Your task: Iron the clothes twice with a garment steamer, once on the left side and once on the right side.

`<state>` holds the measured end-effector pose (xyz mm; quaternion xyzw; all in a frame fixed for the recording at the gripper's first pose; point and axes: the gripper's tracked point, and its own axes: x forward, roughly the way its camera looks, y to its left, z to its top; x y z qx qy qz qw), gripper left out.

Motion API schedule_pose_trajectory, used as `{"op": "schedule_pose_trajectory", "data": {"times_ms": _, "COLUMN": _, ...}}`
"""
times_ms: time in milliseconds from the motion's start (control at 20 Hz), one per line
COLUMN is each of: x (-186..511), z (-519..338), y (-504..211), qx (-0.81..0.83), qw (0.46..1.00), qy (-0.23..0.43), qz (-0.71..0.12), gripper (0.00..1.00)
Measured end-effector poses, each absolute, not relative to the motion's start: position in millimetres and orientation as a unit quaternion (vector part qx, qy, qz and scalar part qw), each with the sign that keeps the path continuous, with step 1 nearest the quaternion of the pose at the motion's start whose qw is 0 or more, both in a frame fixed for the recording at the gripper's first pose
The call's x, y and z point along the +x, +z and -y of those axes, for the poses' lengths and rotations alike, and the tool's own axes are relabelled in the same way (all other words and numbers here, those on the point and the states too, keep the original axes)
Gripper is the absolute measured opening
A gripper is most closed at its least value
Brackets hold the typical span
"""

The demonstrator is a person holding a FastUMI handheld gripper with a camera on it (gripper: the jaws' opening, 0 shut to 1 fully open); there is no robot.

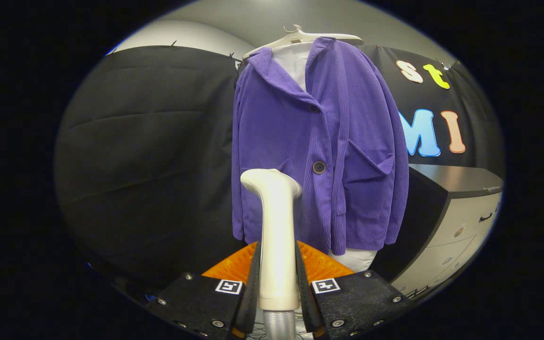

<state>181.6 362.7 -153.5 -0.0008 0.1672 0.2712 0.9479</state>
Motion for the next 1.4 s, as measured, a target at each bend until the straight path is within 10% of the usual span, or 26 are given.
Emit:
{"op": "schedule_pose_trajectory", "data": {"times_ms": 850, "x": 132, "z": -340, "y": -254, "qx": -0.036, "qw": 0.925, "qy": 0.276, "qz": -0.260, "gripper": 0.39}}
{"op": "schedule_pose_trajectory", "data": {"times_ms": 1400, "x": 120, "z": -253, "y": -173, "qx": -0.005, "qw": 0.945, "qy": 0.246, "qz": -0.215, "gripper": 0.39}}
